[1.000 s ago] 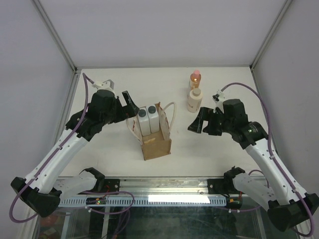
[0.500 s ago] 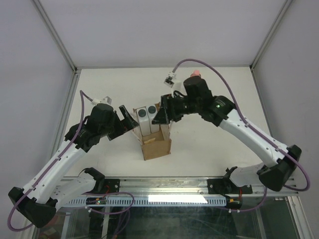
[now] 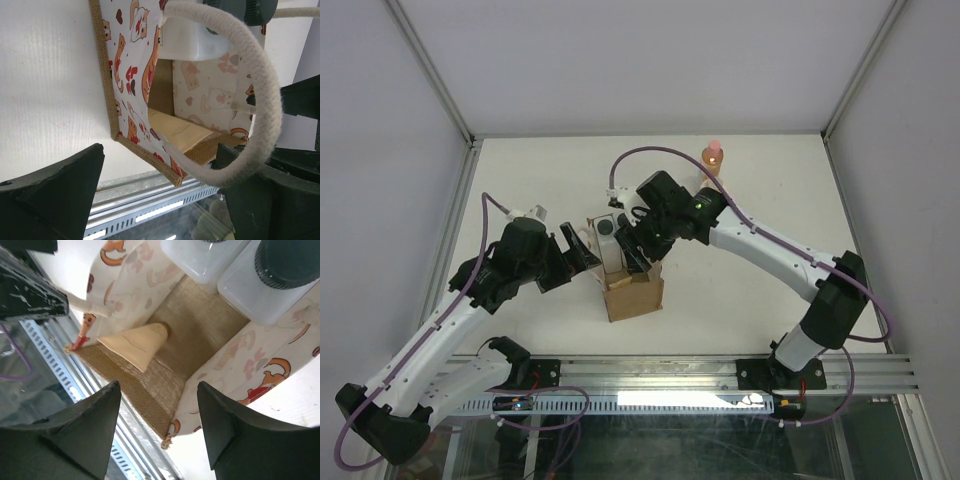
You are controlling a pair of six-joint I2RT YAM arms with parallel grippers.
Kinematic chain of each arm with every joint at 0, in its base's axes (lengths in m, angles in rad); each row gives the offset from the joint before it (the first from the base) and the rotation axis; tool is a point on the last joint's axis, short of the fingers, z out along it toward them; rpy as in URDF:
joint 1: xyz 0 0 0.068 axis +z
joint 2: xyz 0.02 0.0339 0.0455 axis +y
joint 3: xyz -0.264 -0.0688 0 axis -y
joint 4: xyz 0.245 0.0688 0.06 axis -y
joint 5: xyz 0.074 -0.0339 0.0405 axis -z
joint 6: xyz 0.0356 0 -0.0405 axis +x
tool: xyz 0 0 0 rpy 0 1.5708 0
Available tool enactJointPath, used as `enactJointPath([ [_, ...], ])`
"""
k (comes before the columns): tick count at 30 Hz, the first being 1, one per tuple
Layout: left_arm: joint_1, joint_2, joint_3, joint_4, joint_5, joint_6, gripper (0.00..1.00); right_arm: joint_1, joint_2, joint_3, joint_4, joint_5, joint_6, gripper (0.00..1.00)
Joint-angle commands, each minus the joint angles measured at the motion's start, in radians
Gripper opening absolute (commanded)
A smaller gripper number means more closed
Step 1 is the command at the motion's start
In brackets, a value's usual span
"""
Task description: Take the personal care products out of the canvas bag
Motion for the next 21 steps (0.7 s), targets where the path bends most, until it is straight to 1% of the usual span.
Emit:
enactJointPath([
  [1, 0.012, -0.029, -0.008, 0.005, 0.038, -0.017, 0.93, 0.008, -0.001, 0.036, -0.013, -0.003, -0.234, 0.66],
  [5, 0.012, -0.027, -0.003, -0.002, 0.041, -0.014, 0.93, 0.011, -0.009, -0.005, 0.012, 0.015, -0.337, 0.65],
  [8, 0.012, -0.028, 0.001, -0.012, 0.045, -0.008, 0.93, 0.011, -0.003, -0.028, 0.008, -0.015, -0.401, 0.65],
  [13, 0.012, -0.044, 0.008, -0.034, 0.036, -0.007, 0.94, 0.023, -0.007, -0.071, 0.027, -0.056, -0.446, 0.65],
  [17, 0.012, -0.052, 0.025, -0.056, 0.014, 0.010, 0.94, 0.037, -0.027, -0.133, 0.095, -0.091, -0.480, 0.65],
  [21, 0.013, -0.052, 0.049, -0.089, -0.001, 0.033, 0.94, 0.060, -0.006, -0.151, 0.136, -0.106, -0.504, 0.65],
])
